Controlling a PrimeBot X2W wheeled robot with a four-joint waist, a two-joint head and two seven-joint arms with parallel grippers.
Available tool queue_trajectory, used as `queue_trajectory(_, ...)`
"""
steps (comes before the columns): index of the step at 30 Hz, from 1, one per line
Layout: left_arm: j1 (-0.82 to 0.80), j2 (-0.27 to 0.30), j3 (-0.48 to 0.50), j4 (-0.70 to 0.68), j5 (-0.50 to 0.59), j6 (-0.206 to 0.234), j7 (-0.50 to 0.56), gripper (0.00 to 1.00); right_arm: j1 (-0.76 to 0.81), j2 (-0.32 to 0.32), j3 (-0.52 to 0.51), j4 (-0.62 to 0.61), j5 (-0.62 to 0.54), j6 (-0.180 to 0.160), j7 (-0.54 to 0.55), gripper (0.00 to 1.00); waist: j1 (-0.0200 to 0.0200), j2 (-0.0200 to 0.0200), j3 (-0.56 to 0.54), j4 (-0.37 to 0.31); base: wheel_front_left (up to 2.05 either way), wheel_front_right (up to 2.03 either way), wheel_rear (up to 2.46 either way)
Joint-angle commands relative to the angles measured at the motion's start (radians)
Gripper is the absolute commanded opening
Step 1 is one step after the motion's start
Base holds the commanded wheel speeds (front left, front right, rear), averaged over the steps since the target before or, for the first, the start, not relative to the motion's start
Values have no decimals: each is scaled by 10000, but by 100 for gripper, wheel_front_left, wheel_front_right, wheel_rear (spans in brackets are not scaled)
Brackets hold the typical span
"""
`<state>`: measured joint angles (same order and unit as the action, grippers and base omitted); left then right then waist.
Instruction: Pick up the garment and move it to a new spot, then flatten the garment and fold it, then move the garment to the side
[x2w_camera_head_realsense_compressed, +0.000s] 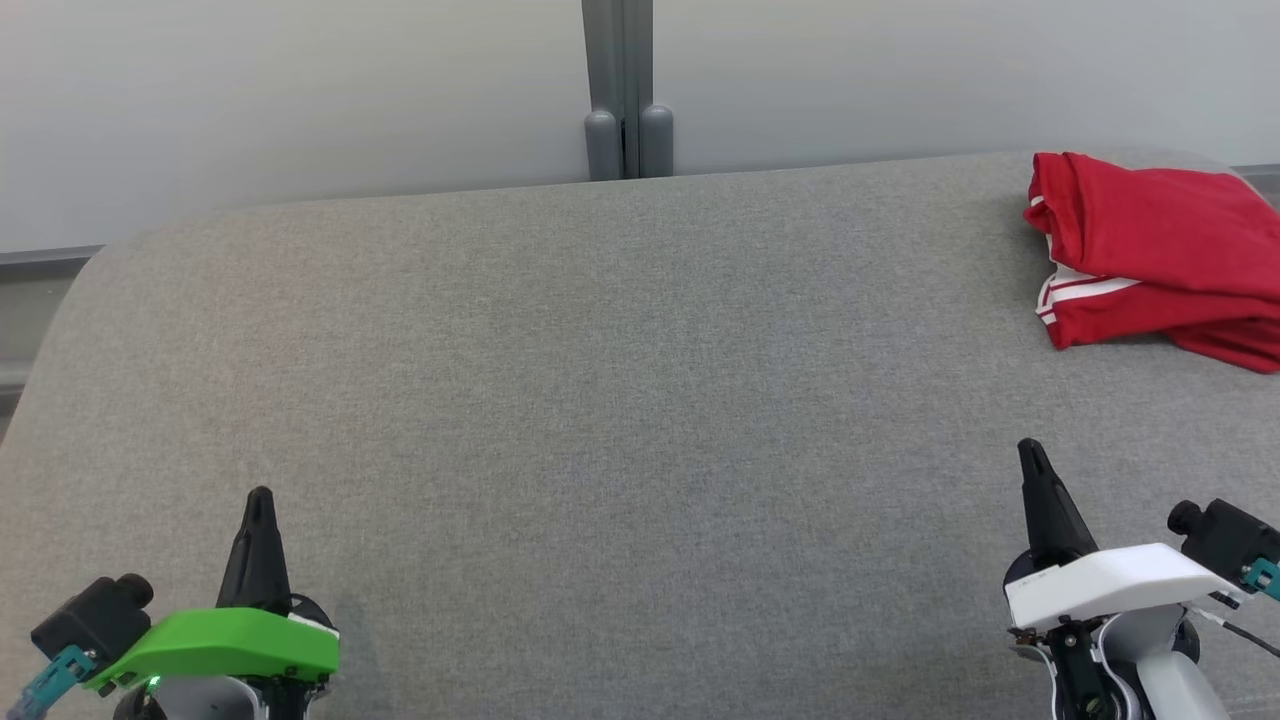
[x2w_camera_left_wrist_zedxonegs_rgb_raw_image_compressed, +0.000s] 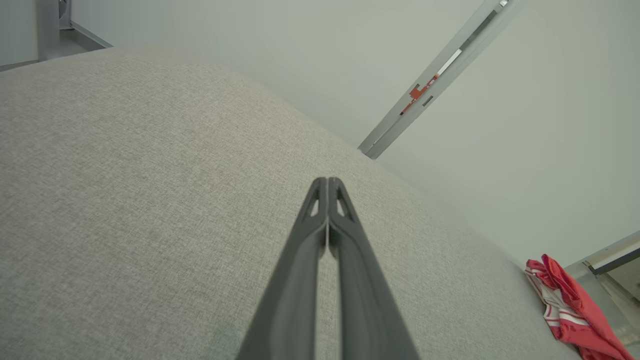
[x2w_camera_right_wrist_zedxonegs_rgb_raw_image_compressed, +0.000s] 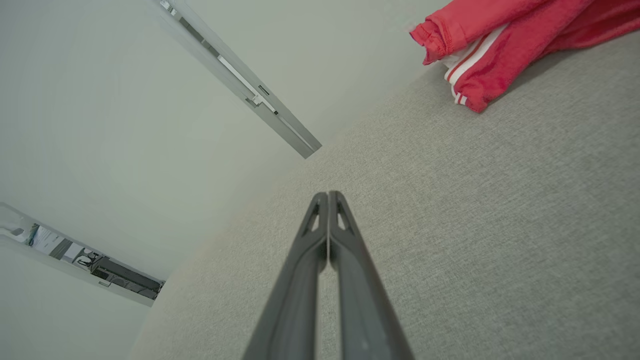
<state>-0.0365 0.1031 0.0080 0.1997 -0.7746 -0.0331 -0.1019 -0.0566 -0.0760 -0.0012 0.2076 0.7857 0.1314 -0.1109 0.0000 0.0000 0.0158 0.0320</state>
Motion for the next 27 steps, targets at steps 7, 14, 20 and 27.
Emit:
queue_trajectory(7,-373,-44,199,-38,-1126,-155,271,0,-293,-2,-167,-44,1100,-3,273,0,0,0,-10,-25,0,0,0)
queue_trajectory(14,-428,-95,304,17,-1978,-256,491,0,-334,21,-272,0,1941,-4,497,0,0,0,-20,-50,0,0,0)
queue_trajectory(20,-467,-140,391,61,-2646,-341,665,0,-366,40,-356,37,2601,-5,675,0,0,0,-28,-70,0,0,0)
queue_trajectory(27,-522,-188,474,108,-3358,-421,851,0,-393,63,-445,78,3316,-6,866,0,0,0,-38,-94,0,0,0)
